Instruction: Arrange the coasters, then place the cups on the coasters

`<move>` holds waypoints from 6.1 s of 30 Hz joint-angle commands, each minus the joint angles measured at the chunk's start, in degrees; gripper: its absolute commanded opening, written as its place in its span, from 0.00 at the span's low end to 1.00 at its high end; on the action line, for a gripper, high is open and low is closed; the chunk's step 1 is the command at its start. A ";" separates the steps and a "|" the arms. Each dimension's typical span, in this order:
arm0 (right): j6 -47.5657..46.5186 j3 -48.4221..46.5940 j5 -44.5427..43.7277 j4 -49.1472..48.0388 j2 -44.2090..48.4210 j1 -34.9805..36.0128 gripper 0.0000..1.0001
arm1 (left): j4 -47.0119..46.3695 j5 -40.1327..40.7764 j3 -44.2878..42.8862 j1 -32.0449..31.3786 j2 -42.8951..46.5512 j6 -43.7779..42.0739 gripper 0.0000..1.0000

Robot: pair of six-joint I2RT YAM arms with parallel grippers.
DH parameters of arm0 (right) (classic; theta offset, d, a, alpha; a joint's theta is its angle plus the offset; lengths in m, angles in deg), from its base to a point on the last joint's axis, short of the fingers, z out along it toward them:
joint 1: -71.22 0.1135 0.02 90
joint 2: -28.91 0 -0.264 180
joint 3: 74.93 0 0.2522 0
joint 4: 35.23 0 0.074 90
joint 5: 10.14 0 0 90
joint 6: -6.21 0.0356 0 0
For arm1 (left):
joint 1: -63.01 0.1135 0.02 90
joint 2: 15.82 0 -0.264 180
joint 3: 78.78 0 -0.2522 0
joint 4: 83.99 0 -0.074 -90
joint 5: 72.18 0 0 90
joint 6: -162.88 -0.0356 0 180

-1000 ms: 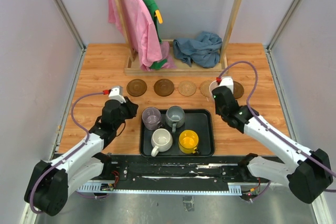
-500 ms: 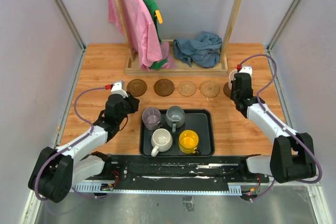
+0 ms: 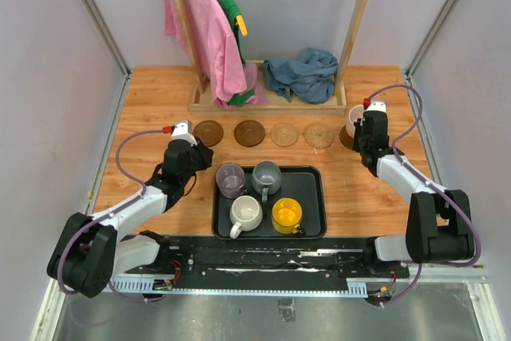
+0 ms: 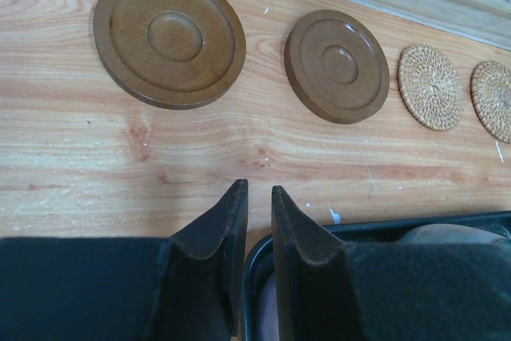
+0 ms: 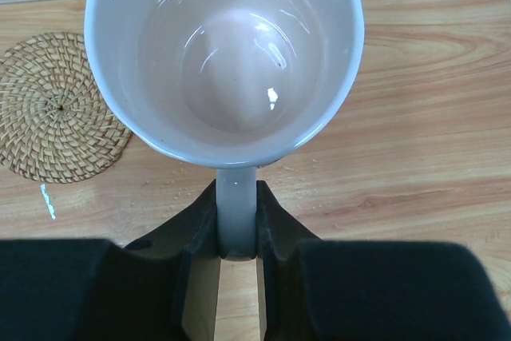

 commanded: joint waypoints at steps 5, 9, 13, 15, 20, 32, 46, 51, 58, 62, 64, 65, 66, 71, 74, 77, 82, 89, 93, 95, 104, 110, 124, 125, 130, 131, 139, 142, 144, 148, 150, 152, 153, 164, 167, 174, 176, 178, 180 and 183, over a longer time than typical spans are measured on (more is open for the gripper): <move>-0.03 -1.52 1.09 -5.20 -1.32 -1.21 0.01 | -2.00 0.39 -1.28 -0.23 0.06 -0.31 0.23; 0.06 -1.53 1.07 -5.67 -2.12 -1.21 0.01 | -1.70 0.61 -1.15 -0.26 0.22 -0.52 0.22; -0.04 -1.62 0.79 -5.71 -2.66 -1.35 0.01 | -1.81 0.53 -1.07 -0.25 -0.04 -0.45 0.23; 0.00 -1.60 0.65 -5.94 -2.72 -1.47 0.01 | -1.86 0.44 -1.08 -0.19 -0.15 -0.53 0.23; 0.15 -1.28 0.43 -6.30 -2.97 -1.78 0.01 | -2.04 0.27 -1.08 -0.21 -0.55 -0.67 0.22; 0.77 -1.50 1.06 -7.26 -4.54 -2.14 0.01 | -2.15 0.34 -1.08 -0.26 -0.90 -0.83 0.23; 2.20 -0.60 0.55 -6.75 -4.82 -2.18 0.01 | -2.04 0.21 -1.10 -0.22 -1.09 -0.97 0.22; 3.03 -1.12 1.05 -5.18 -5.15 -2.18 0.05 | -2.04 0.26 -0.93 -0.22 -0.94 -1.13 0.22; 3.74 -1.17 1.61 -4.17 -4.72 -2.18 0.20 | -2.00 0.34 -0.62 -0.20 -0.27 -1.01 0.22; 3.94 -0.84 1.77 -3.73 -4.25 -2.20 0.28 | -1.87 0.40 -0.43 -0.23 0.18 -1.14 0.22; 3.94 -0.62 1.79 -3.58 -4.08 -2.19 0.35 | -1.97 0.34 -0.21 -0.23 0.46 -1.02 0.22; 4.02 -0.50 1.79 -3.54 -4.05 -2.20 0.39 | -1.96 0.42 -0.15 -0.24 0.63 -1.05 0.22; 4.05 -0.60 1.73 -3.50 -4.05 -2.18 0.43 | -1.95 0.43 -0.08 -0.28 0.74 -1.01 0.22; 4.74 -0.90 1.46 -2.37 -4.01 -2.18 0.57 | -1.46 0.50 0.13 -0.24 1.56 -1.05 0.22; 5.40 -0.56 1.40 -1.28 -3.05 -2.18 0.69 | -1.06 0.61 0.37 -0.25 2.22 -1.16 0.22; 6.26 0.13 1.57 0.20 -1.07 -2.14 0.78 | -0.70 0.70 0.50 -0.30 2.85 -1.23 0.22; 7.74 1.57 1.81 4.48 6.11 -1.67 0.89 | -0.53 0.79 0.68 -0.23 3.61 -1.17 0.22; 8.40 1.66 3.17 14.16 20.43 2.84 0.98 | -0.99 -0.30 0.73 -0.22 4.61 -1.75 0.24; 8.19 0.48 5.55 20.73 26.16 7.34 0.99 | -0.93 -1.36 0.79 -0.25 4.90 -1.80 0.29; 8.73 0.07 7.25 23.53 27.83 9.33 0.99 | -0.90 -1.99 0.91 -0.28 5.00 -1.50 0.36; 10.21 -2.66 6.15 35.62 28.43 24.18 0.96 | -1.51 -5.33 1.32 -0.30 4.87 -0.29 0.65; 8.95 -2.90 9.11 39.98 29.85 30.90 0.96 | -0.97 -5.33 1.62 -0.30 6.10 -0.56 0.68; 12.59 0.35 14.59 42.31 32.33 43.61 0.96 | 0.60 -5.44 1.75 -0.25 7.27 -0.36 0.71; 13.12 0.63 13.32 42.41 32.23 45.59 0.96 | 0.60 -5.55 1.85 -0.28 7.23 -0.36 0.71; 16.56 2.35 7.42 41.91 31.11 54.22 0.97 | 0.69 -6.34 2.30 -0.32 6.40 -0.08 0.72; 17.28 2.69 6.32 41.70 30.85 55.44 0.97 | 0.72 -6.60 2.45 -0.33 6.25 0.24 0.72; 22.45 4.85 0.42 39.73 28.65 62.33 0.95 | 0.02 -7.39 4.32 -0.47 7.89 0.85 0.73; 23.45 4.81 -0.68 39.32 26.08 64.37 0.91 | 0.08 -7.44 4.54 -0.46 8.07 0.54 0.73; 23.99 4.15 -1.57 39.45 23.47 65.56 0.88 | 0.02 -7.56 4.58 -0.49 7.94 0.53 0.73; 24.94 2.39 -3.68 39.96 18.04 68.02 0.84 | -0.19 -7.91 4.78 -0.47 7.63 0.70 0.73; 25.18 1.52 -4.12 40.06 15.42 68.90 0.83 | -0.19 -7.93 4.84 -0.42 7.69 0.70 0.73; 25.43 0.77 -4.56 40.00 13.77 69.54 0.81 | -0.03 -7.85 5.07 -0.42 7.94 0.70 0.73; 25.47 0.63 -4.62 39.90 13.21 69.74 0.80 | 0.03 -7.81 5.16 -0.45 8.16 0.70 0.73; 25.79 1.02 -4.55 39.18 13.15 69.89 0.59 | 0.32 -7.32 6.19 -0.46 9.29 0.97 0.73; 26.21 1.48 -4.08 39.12 12.94 69.85 0.55 | 0.25 -7.26 6.26 -0.46 9.42 1.03 0.73; 26.72 2.14 -3.48 38.88 12.67 69.89 0.48 | -0.08 -7.30 6.65 -0.49 9.56 1.38 0.73; 26.80 2.14 -3.27 38.78 12.53 69.87 0.47 | -0.15 -7.33 6.58 -0.50 9.47 1.41 0.73; 26.80 2.24 -2.86 38.78 12.18 69.89 0.46 | -0.13 -7.30 6.64 -0.48 9.60 1.47 0.73; 26.84 2.19 -2.43 38.79 11.73 69.88 0.45 | -0.26 -7.22 6.73 -0.43 9.56 1.56 0.73; 26.96 2.31 -1.99 38.82 11.18 69.89 0.44 | -0.53 -7.29 6.94 -0.49 9.64 1.75 0.73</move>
